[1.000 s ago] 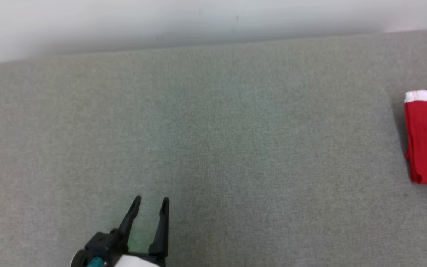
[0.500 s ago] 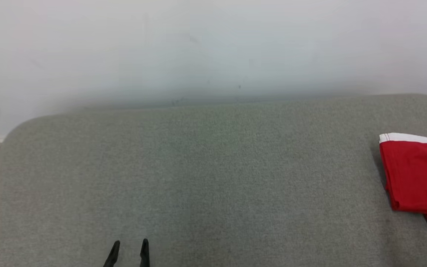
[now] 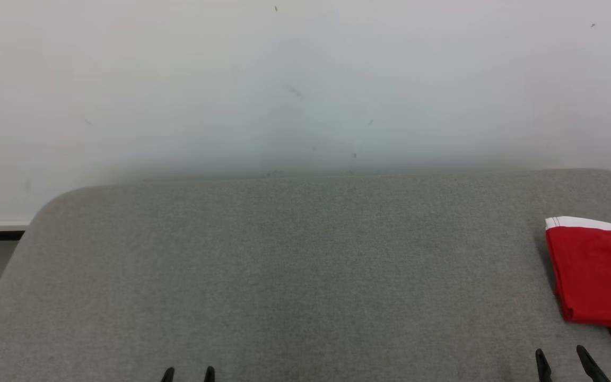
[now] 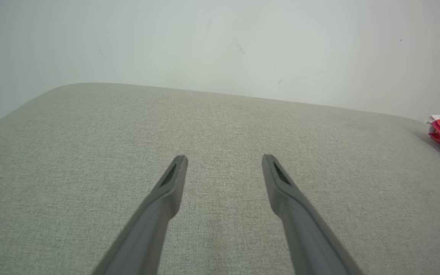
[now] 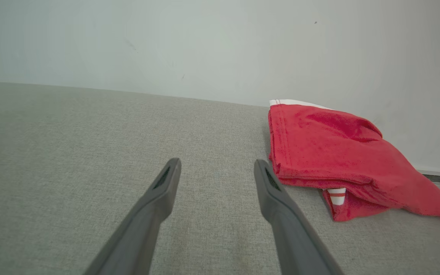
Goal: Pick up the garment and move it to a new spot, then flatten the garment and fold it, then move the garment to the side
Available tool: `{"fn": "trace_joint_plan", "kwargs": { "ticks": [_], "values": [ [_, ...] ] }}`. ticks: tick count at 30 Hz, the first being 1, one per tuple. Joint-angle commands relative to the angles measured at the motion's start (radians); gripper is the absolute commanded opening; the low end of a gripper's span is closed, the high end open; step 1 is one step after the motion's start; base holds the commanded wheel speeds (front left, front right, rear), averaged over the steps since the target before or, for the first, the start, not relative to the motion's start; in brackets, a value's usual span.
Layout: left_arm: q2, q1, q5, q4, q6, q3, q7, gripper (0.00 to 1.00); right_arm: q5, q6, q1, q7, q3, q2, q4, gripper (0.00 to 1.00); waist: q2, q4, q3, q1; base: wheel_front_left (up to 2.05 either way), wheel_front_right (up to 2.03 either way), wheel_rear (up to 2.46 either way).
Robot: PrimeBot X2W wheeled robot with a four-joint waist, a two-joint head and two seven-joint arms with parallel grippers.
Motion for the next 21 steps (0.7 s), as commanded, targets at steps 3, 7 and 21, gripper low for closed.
{"fn": "trace_joint_plan", "kwargs": {
  "ticks": [3, 7, 21],
  "values": [
    [0.005, 0.014, -0.011, -0.003, 0.003, 0.001, 0.0, 1.0, -0.012, -0.002, 0.01, -0.009, -0.016, 0.022, 0.007, 1.0, 0.0, -0.002, -0.006, 0.0002, 0.0, 0.0, 0.0],
    [0.005, 0.01, -0.008, 0.003, 0.001, 0.003, 0.0, 1.0, -0.021, -0.002, 0.012, -0.01, -0.026, 0.039, 0.008, 1.0, 0.0, -0.005, -0.01, 0.0002, 0.0, 0.0, 0.0],
    [-0.002, 0.011, -0.02, 0.028, -0.005, -0.001, 0.002, 0.0, -0.015, 0.0, 0.013, 0.003, -0.044, 0.06, 0.009, 0.0, 0.0, -0.009, -0.012, 0.0002, 0.0, 0.0, 0.0]
  ]
}}
